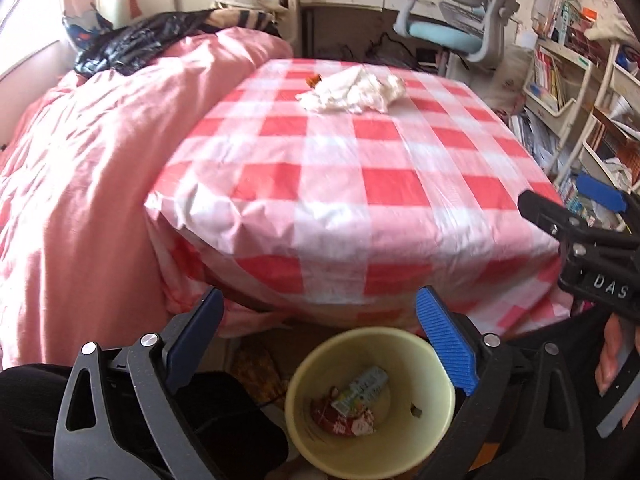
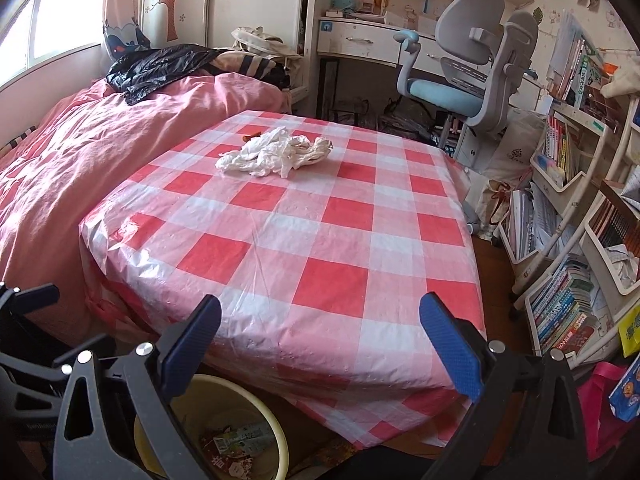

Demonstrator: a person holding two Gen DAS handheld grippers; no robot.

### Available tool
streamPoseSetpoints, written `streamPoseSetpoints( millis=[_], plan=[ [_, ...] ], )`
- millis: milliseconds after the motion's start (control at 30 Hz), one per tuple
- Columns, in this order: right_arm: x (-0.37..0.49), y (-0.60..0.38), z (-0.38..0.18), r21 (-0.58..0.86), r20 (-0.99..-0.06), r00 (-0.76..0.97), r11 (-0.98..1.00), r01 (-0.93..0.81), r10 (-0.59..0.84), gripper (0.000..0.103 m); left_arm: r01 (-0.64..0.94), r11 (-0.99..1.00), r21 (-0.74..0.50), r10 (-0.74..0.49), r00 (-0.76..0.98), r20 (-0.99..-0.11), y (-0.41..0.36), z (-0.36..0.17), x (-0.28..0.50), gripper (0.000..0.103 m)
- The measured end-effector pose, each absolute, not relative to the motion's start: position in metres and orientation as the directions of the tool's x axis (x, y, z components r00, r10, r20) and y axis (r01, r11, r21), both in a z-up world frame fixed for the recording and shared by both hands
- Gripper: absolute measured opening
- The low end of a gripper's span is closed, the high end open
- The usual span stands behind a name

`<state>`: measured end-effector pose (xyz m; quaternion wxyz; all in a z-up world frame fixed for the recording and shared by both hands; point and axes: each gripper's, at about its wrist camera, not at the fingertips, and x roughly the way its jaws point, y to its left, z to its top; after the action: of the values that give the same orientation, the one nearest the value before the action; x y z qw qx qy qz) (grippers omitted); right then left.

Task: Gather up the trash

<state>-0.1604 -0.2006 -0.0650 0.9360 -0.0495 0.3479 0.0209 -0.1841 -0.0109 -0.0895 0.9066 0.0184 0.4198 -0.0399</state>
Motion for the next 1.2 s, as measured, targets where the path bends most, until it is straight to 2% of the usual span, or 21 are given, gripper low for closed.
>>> streamPoseSetpoints(
  millis=[267, 500, 800, 1200],
  plan=[
    [-0.16, -0.199, -0.061, -0.05, -0.64, 0.768, 0.996, -0.071, 0.023, 0.095, 0.051, 0.999, -0.005, -0.039, 0.702, -0.711, -0.002, -0.072, -0.18, 0.096],
    [-0.144, -0.2, -0.036, -0.03, -0.6, 0.799, 0.997, -0.071, 0.039, 0.095, 0.017, 0.999, -0.041, -0.04, 0.744, -0.668, 0.009, -0.042, -0.158, 0.096],
    [-0.092, -0.18, -0.011, -0.226, -0.52, 0.847, 0.974, -0.013, -0.11, 0.095, -0.015, 0.998, -0.054, -0.022, 0.786, -0.618, 0.022, -0.005, -0.084, 0.096],
    [-0.074, -0.18, -0.021, -0.267, -0.542, 0.818, 0.962, 0.05, -0.193, 0.095, -0.074, 0.996, -0.045, 0.031, 0.789, -0.613, 0.024, 0.0, -0.006, 0.096]
  ],
)
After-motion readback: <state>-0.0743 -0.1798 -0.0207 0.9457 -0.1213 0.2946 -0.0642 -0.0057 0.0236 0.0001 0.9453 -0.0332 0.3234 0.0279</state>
